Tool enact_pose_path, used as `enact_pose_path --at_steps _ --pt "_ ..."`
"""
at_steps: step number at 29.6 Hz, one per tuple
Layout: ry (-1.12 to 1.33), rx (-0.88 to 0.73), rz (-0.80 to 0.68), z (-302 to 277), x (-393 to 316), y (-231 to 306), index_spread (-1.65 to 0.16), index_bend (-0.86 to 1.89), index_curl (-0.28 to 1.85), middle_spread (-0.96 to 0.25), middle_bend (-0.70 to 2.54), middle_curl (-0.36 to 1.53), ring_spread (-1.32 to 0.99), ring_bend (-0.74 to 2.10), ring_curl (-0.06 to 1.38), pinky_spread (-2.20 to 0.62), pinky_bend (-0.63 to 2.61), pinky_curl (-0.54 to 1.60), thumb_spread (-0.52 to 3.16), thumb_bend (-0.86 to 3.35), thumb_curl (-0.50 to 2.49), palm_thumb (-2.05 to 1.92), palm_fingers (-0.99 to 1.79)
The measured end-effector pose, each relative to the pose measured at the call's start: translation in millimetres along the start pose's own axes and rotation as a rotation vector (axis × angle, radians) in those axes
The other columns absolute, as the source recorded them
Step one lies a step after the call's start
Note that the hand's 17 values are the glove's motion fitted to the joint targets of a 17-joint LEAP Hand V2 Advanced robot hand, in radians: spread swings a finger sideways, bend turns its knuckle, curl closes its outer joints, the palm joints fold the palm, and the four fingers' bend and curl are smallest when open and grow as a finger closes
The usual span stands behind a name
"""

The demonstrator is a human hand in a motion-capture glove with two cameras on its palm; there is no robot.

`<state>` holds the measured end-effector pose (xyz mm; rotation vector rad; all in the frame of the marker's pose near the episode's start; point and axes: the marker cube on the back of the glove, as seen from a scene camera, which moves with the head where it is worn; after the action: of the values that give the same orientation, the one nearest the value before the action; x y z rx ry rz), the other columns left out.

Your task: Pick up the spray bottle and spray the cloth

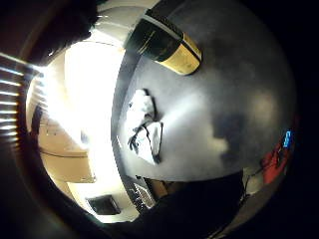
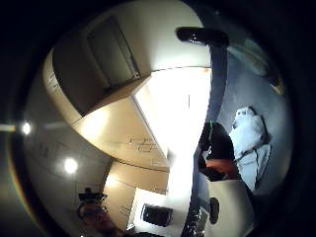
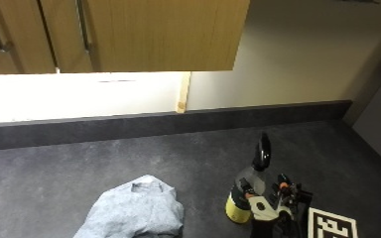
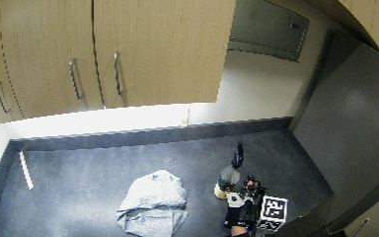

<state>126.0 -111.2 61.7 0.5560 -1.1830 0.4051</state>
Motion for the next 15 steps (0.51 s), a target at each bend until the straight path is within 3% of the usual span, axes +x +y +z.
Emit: enact_pose_path --at_steps 15 --pt "0.061 0.105 0.048 -10.4 30.1 -54.2 -0.31 0.15 0.23 0.11 0.22 0.36 0.12 0.43 0.34 0.1 0.69 0.33 1.01 -0.01 0.56 0.91 0.24"
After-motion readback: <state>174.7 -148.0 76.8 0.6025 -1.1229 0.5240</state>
